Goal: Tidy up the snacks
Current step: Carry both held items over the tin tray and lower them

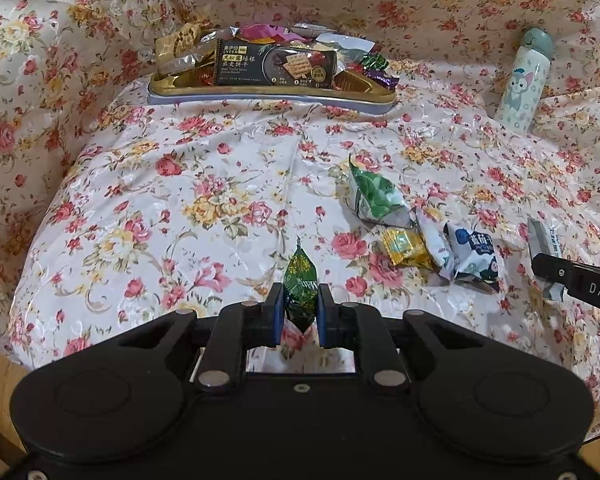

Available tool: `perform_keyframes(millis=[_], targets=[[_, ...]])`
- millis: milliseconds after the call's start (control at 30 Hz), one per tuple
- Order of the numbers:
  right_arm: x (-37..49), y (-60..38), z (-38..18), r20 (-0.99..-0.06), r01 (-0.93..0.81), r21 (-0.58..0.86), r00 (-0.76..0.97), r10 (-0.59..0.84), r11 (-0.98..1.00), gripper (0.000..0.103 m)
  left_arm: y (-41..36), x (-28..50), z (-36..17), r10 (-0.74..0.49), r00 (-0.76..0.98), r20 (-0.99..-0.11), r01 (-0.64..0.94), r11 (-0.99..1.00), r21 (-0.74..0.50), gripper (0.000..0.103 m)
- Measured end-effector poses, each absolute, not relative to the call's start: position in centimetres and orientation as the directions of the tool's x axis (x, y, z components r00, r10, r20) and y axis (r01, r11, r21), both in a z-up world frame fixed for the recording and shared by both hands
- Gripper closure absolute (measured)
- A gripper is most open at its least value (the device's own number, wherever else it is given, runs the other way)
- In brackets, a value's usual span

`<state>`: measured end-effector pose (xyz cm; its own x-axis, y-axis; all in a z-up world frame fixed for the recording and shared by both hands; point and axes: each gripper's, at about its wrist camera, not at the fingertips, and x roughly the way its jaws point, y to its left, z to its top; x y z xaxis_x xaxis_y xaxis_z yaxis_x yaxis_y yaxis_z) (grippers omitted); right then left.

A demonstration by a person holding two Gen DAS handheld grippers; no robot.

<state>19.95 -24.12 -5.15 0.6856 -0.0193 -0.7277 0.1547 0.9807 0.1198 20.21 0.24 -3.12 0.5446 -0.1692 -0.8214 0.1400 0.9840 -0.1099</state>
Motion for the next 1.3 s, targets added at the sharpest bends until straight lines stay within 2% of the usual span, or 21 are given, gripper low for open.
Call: perform_keyframes(millis=[467,900,1300], targets=[[16.6,-23.9,-4.0,-0.708,0.152,0.144,0.706,-0.006,0.978,0.081,0.0,17.4,-1.3,-0.152,0.563,-0.812,0.141,0.986,-0.087,0.082],[9.4,-22.3,0.4,-0.6,0.087,0.199,0.799,0.051,0.976,0.081,0.5,11.3,2.1,-0.154,0.627,-0.764,0.152,0.986,-0.074,0.082],[0.9,-21.4,2.2,-0.522,0.0,0.273,0.84,0.149,0.962,0.081,1.6,5.0,2.5,-0.198,0.606,-0.771,0.159,0.979,-0.126,0.082]])
